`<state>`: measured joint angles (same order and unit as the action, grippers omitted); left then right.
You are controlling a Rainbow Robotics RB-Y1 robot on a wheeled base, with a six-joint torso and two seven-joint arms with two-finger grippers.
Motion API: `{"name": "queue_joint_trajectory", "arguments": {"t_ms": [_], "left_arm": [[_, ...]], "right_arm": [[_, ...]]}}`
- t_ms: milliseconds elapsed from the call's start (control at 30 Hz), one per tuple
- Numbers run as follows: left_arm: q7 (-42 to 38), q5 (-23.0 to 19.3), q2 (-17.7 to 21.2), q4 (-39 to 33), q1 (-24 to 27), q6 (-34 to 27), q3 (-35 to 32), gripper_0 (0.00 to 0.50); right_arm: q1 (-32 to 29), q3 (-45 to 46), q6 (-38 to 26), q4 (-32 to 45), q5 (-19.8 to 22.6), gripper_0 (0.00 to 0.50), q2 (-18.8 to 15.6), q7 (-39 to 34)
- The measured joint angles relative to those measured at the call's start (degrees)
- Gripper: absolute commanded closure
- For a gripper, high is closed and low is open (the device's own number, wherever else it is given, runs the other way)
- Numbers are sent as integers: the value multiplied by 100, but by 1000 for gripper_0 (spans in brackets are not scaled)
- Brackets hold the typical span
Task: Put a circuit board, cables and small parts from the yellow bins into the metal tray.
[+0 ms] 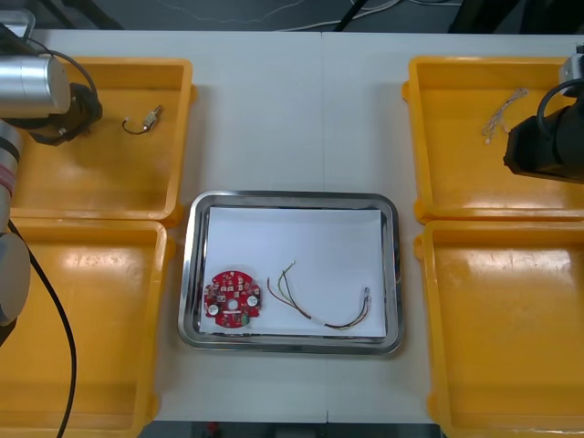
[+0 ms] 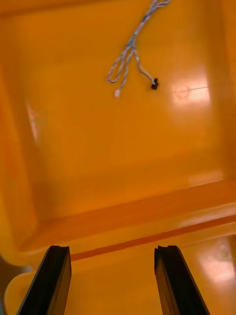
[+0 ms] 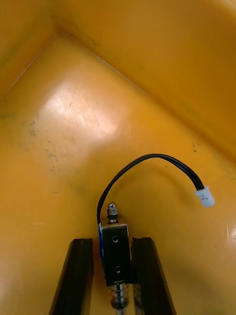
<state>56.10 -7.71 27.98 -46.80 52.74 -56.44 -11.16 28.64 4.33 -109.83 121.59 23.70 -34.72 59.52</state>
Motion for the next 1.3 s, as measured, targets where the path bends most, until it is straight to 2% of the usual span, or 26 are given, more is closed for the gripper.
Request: {"name": "queue_joint_trajectory", "arguments": {"t_ms": [67, 100, 300, 467, 667, 800, 1000, 1300], "left_arm": [[0, 0, 0, 0, 0, 0, 26, 440], [0, 0, -1, 0, 0, 0, 33, 498], [0, -1, -1, 0, 0, -30, 55, 500], [0, -4, 0, -57, 10, -325, 84, 500], [0, -82, 0, -552, 5, -1392, 84, 500], [1, -179, 2, -1238, -89, -2106, 84, 500], [2, -477, 24, -2125, -277, -2928, 84, 500], [6, -856, 115, -3585, -714, -4270, 85, 500]], "right_arm": [[1, 0, 0, -180, -120, 0, 0, 0], [3, 0, 0, -283, -193, 0, 0, 0], [96, 0, 18, -833, -479, 0, -1, 2], [263, 0, 471, -1306, -568, 0, -1, 7], [408, 0, 1192, -1830, -571, 0, -1, 197], [514, 0, 1591, -2155, -613, 0, 0, 300], [690, 0, 2330, -2765, -891, 0, 21, 350], [1092, 0, 3499, -4069, -1251, 0, 282, 432]]}}
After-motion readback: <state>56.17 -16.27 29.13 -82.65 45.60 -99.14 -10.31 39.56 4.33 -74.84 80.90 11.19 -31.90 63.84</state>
